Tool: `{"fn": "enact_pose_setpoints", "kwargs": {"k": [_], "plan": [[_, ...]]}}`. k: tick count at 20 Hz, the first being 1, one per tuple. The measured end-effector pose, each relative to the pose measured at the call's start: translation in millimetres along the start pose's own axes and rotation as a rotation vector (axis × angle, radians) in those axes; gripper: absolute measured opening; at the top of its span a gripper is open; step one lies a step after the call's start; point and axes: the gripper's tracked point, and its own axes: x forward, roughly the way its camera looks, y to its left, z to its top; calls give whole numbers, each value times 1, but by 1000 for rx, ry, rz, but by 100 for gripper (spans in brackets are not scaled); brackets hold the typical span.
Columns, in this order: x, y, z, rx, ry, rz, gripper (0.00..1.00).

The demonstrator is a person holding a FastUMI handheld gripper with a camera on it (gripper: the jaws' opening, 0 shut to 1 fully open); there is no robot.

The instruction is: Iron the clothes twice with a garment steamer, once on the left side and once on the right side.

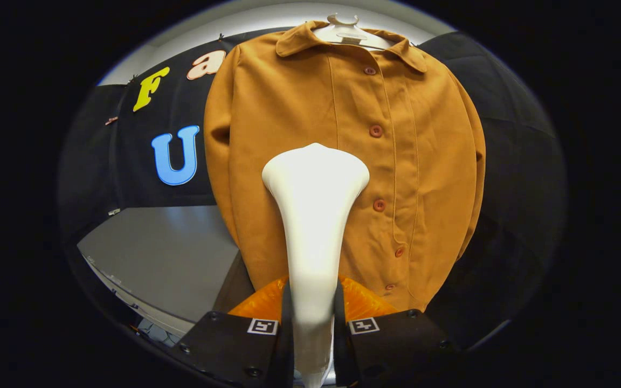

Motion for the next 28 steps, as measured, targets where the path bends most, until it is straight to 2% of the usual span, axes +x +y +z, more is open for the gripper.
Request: {"fn": "enact_pose_setpoints", "kwargs": {"k": [4,8,11,18,22,28], "plan": [[1,-5,-33,23,73,0,33],[-17,-7,-38,26,67,3,33],[-42,-19,-12,2,-1,-13,33],[-73,-91,84,-26,-201,-118,32],[-58,-129,119,-53,-241,-164,33],[-18,-156,131,-60,-221,-175,32]]}}
